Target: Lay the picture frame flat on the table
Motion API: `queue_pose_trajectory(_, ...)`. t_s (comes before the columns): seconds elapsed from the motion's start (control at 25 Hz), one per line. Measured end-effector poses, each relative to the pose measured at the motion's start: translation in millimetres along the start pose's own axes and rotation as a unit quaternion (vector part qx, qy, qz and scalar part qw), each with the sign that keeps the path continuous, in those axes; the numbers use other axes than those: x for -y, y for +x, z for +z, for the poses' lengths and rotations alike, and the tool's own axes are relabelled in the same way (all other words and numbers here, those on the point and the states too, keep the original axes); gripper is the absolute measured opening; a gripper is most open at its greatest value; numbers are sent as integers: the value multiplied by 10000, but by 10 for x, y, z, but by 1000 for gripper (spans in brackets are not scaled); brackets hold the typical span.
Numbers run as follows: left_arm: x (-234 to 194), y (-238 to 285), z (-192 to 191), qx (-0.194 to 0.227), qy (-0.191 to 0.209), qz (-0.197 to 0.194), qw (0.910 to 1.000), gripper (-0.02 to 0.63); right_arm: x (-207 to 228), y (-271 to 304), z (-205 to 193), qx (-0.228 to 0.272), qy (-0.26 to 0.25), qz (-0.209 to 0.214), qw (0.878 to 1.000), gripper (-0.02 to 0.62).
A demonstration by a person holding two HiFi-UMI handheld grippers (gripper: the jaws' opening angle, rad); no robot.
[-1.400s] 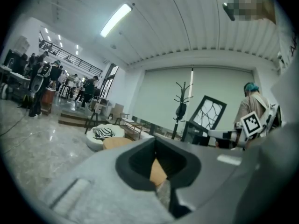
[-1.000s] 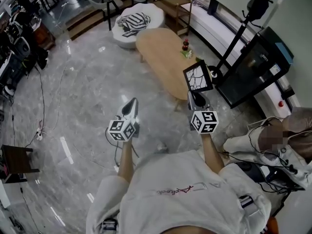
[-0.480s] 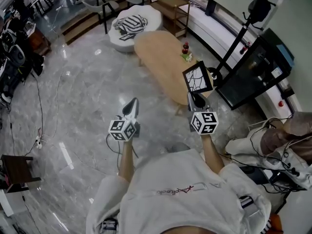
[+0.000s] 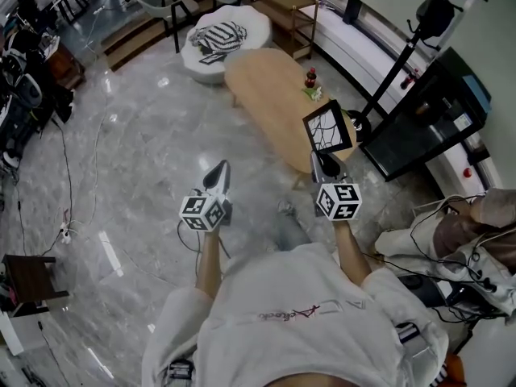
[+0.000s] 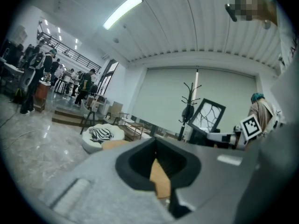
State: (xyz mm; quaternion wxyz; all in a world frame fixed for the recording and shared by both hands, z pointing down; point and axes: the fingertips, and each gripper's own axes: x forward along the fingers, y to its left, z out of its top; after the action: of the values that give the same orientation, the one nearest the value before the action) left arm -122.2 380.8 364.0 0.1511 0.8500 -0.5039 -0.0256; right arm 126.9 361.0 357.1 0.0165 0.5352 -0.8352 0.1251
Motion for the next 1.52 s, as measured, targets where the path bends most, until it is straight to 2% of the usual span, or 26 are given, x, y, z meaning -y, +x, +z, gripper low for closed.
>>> queue_pose_trajectory(0.28, -155, 76, 56, 6, -11, 2, 10000, 0, -45, 146, -7, 15, 6, 55, 10000, 71)
queue_pose_trajectory(0.72, -322, 695, 66, -81, 31, -146, 9999, 0, 262, 611, -26, -33, 35, -4, 10000, 69)
queue_pose_trajectory(1.16, -837, 1583, 411, -83, 51, -97, 9999, 0, 548, 1620, 279, -60, 25, 99, 9999, 71)
queue_pose_trajectory(1.52, -1284, 2592, 785, -16, -9, -23, 10000, 0, 943, 2705, 705, -64, -60, 278, 9996, 71)
